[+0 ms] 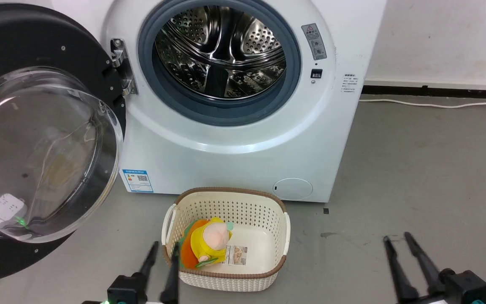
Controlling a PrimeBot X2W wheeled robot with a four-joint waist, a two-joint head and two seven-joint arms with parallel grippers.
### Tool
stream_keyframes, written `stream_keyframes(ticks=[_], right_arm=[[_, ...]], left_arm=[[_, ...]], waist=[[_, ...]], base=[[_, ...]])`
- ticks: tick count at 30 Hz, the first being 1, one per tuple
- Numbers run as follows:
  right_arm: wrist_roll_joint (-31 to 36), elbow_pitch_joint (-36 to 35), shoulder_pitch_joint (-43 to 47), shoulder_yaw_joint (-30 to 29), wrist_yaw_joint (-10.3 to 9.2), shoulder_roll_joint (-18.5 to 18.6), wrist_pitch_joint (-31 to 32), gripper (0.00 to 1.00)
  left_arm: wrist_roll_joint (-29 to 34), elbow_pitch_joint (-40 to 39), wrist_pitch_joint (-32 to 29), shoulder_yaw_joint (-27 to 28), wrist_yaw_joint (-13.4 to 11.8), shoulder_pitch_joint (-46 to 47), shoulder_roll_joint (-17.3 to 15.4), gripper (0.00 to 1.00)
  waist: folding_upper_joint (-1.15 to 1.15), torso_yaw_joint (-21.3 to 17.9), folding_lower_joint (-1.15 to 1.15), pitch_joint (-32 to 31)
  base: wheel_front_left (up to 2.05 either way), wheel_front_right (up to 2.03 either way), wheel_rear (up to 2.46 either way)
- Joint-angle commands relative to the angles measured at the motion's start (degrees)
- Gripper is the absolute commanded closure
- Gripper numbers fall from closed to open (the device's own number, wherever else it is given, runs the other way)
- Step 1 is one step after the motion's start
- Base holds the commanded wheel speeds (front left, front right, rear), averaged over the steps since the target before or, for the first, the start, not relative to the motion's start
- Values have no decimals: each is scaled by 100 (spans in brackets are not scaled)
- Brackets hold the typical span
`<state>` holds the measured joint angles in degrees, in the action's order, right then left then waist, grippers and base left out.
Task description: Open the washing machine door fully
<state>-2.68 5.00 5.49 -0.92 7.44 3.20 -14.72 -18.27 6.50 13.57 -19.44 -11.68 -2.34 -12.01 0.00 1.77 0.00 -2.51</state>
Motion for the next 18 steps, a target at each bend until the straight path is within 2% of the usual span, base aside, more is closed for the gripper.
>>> stream_keyframes(ticks=[1,18], right_arm=[[1,-1,-1,0,0,0,2,100],[39,-71,-78,13,1,-5,211,100]], left_arm=[[2,4,-2,1,3,-1,8,100],[260,-88,-193,276,167,32,138,100]], waist=[[0,-1,0,1],[0,-26,0,37]], base=[[0,0,0],[0,0,0]])
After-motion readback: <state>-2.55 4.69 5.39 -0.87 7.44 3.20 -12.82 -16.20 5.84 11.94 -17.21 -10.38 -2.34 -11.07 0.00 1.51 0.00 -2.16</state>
